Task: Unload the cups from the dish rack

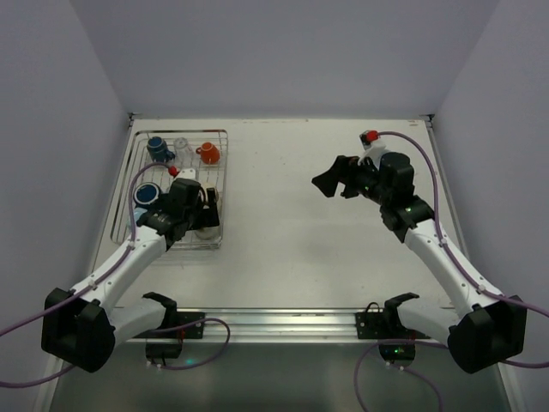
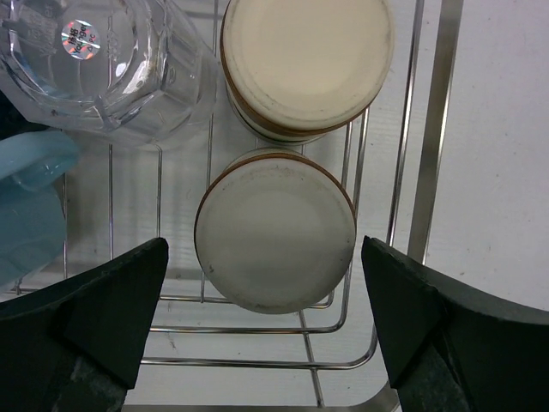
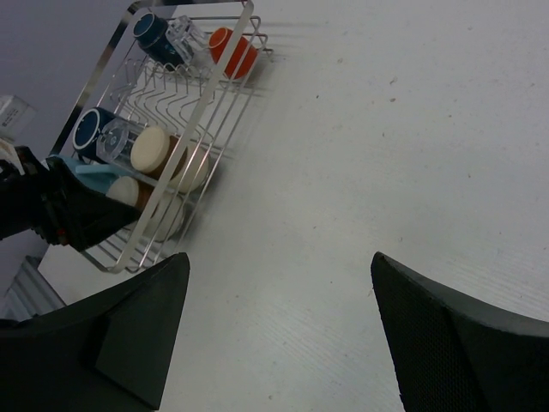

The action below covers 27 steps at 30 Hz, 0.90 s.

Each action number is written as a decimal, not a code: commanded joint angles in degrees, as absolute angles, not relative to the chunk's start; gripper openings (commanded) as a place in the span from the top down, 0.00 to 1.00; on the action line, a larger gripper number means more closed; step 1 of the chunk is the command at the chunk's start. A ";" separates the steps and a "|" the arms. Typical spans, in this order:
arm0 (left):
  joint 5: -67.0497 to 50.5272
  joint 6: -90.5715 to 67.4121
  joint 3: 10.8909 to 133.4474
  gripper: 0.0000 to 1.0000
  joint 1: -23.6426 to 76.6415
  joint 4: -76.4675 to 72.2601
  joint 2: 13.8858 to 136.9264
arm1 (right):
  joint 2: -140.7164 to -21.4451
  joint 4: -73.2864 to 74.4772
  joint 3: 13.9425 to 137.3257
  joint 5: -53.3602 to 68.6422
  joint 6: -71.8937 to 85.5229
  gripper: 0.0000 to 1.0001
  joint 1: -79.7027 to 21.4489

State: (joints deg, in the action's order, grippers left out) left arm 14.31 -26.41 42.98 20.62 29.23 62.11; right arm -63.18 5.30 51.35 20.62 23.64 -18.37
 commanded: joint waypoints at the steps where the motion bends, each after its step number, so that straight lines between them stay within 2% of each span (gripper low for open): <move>1: 16.61 -27.69 45.26 0.02 20.22 26.72 64.24 | -60.82 2.90 51.15 22.41 24.35 0.11 -18.72; 10: 17.58 -27.77 45.62 0.13 20.21 24.88 66.80 | -59.85 2.37 51.07 23.90 25.05 0.11 -19.42; 13: 18.19 -27.69 45.00 0.20 20.21 24.26 67.15 | -59.59 2.20 51.06 24.17 25.22 0.11 -20.21; 20: 16.35 -27.77 45.17 0.52 20.21 25.31 65.13 | -58.98 2.72 51.68 24.26 25.57 0.12 -23.11; 23: 14.42 -27.86 45.88 0.58 20.21 27.33 60.74 | -58.01 2.38 51.16 24.26 26.98 0.12 -25.22; 27: 12.22 -27.25 48.33 0.59 20.21 32.59 54.07 | -55.91 -4.35 48.09 24.52 32.42 0.11 -29.17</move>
State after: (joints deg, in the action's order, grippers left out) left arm 13.65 -27.38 44.10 20.60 30.15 59.24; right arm -58.33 3.07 49.91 23.62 27.66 -26.89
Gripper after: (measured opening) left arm 0.723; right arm 0.885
